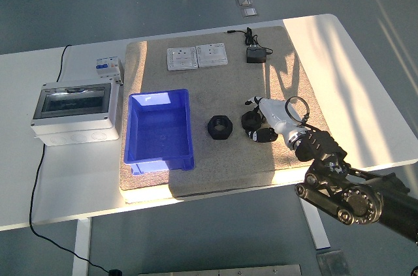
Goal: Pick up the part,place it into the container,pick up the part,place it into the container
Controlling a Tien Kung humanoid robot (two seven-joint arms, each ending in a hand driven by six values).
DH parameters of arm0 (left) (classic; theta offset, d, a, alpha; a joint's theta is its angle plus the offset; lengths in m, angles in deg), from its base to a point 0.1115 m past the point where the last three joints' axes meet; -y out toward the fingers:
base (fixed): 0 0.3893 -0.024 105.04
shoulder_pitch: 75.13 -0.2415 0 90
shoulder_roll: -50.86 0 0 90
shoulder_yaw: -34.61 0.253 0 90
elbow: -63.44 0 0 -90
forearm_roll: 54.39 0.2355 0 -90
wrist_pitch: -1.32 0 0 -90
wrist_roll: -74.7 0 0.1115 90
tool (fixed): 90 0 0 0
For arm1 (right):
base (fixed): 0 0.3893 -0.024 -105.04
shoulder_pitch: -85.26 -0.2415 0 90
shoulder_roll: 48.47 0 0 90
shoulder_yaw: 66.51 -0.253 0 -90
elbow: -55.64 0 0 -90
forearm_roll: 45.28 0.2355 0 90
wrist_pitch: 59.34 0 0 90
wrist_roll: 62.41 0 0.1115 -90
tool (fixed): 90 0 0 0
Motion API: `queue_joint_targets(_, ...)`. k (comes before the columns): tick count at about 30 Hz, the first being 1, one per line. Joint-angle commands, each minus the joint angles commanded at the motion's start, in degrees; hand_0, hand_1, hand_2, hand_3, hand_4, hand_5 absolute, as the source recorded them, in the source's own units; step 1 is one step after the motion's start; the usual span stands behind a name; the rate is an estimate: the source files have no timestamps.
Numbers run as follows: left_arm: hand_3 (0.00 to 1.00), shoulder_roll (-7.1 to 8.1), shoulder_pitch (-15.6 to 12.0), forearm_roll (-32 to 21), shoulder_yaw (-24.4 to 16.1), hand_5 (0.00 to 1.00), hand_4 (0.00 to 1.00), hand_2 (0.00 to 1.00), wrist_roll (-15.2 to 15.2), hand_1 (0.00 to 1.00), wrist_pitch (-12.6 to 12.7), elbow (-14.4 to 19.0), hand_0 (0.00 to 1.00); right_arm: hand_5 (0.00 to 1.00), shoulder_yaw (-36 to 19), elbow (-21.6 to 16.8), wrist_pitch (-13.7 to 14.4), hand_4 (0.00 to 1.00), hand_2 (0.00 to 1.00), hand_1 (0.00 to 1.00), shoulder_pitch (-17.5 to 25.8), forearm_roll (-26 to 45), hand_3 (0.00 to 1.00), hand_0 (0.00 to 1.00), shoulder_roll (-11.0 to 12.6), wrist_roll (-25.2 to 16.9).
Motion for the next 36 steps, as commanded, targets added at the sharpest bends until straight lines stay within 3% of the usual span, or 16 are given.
queue_joint_targets(3, 0.699, 0.01, 0.03, -0.06, -0.01, 0.725, 0.745, 0.739, -0.03, 0.683, 0.02, 0.00, 0.690, 0.002, 0.10, 0.14, 1.06, 0.400, 0.559, 0.292, -0.03, 0.02, 0.652, 0.503, -0.07, -0.78)
queue_joint_targets(4, 0.701, 0.01, 0.04, -0.07, -0.02, 0.725, 0.745, 0.739, -0.04, 0.684, 0.03, 0.00, 0.690, 0.002, 0.15, 0.19, 1.58, 0.323, 0.553, 0.264, -0.06, 0.18, 0.638, 0.481, -0.09, -1.19)
queue_joint_targets(6, 0.701, 0.02, 0.05, -0.07, -0.03, 0.725, 0.745, 0.739, -0.07, 0.684, 0.05, 0.00, 0.690, 0.002, 0.22, 0.29, 2.58, 0.323, 0.553, 0.264, -0.10, 0.62, 0.638, 0.481, -0.12, -2.00)
queue_joint_targets(11, 0.700, 0.08, 0.11, -0.18, -0.02, 0.726, 0.745, 0.738, -0.15, 0.684, 0.12, 0.00, 0.689, 0.002, -0.48, 0.07, 6.78, 0.293, 0.550, 0.267, -0.69, 2.29, 0.639, 0.487, -0.21, -5.20)
queue_joint_targets(18, 0.700, 0.25, 0.13, -0.14, -0.17, 0.728, 0.745, 0.738, -0.28, 0.683, 0.26, 0.00, 0.689, 0.002, 1.42, -6.32, 11.60, 0.274, 0.561, 0.268, -4.86, 8.89, 0.644, 0.505, -0.45, -11.00)
queue_joint_targets(22, 0.700, 0.34, 0.24, -0.04, -0.31, 0.728, 0.744, 0.738, -0.33, 0.683, 0.33, 0.00, 0.688, 0.002, 6.09, -10.73, 9.39, 0.284, 0.578, 0.284, -8.83, 11.29, 0.649, 0.534, -2.07, -14.33)
queue_joint_targets(27, 0.700, 0.45, 0.56, -0.51, -0.22, 0.728, 0.744, 0.738, -0.43, 0.683, 0.48, 0.00, 0.688, 0.002, 12.20, -8.52, 4.24, 0.284, 0.578, 0.284, -12.07, 10.09, 0.649, 0.534, -4.42, -15.07)
queue_joint_targets(28, 0.699, 0.47, 0.60, -0.67, -0.17, 0.728, 0.745, 0.737, -0.47, 0.682, 0.52, 0.00, 0.688, 0.002, 13.30, -7.76, 3.10, 0.279, 0.655, 0.526, -12.32, 9.42, 0.670, 0.653, -4.79, -14.90)
queue_joint_targets(33, 0.699, 0.49, 0.59, -1.15, -0.06, 0.728, 0.745, 0.737, -0.74, 0.682, 0.72, 0.00, 0.688, 0.002, 15.08, -6.06, -0.93, 0.279, 0.655, 0.526, -12.56, 6.82, 0.670, 0.653, -5.54, -13.38)
queue_joint_targets(34, 0.697, 0.49, 0.60, -1.10, -0.09, 0.729, 0.745, 0.734, -0.78, 0.682, 0.74, 0.00, 0.687, 0.002, 15.14, -5.95, -1.22, 0.286, 0.742, 0.779, -12.56, 6.60, 0.703, 0.857, -5.60, -13.30)
queue_joint_targets(36, 0.697, 0.50, 0.61, -1.01, -0.13, 0.729, 0.745, 0.734, -0.85, 0.682, 0.77, 0.00, 0.687, 0.002, 15.07, -5.75, -1.24, 0.286, 0.742, 0.779, -12.46, 6.44, 0.703, 0.857, -5.68, -13.64)
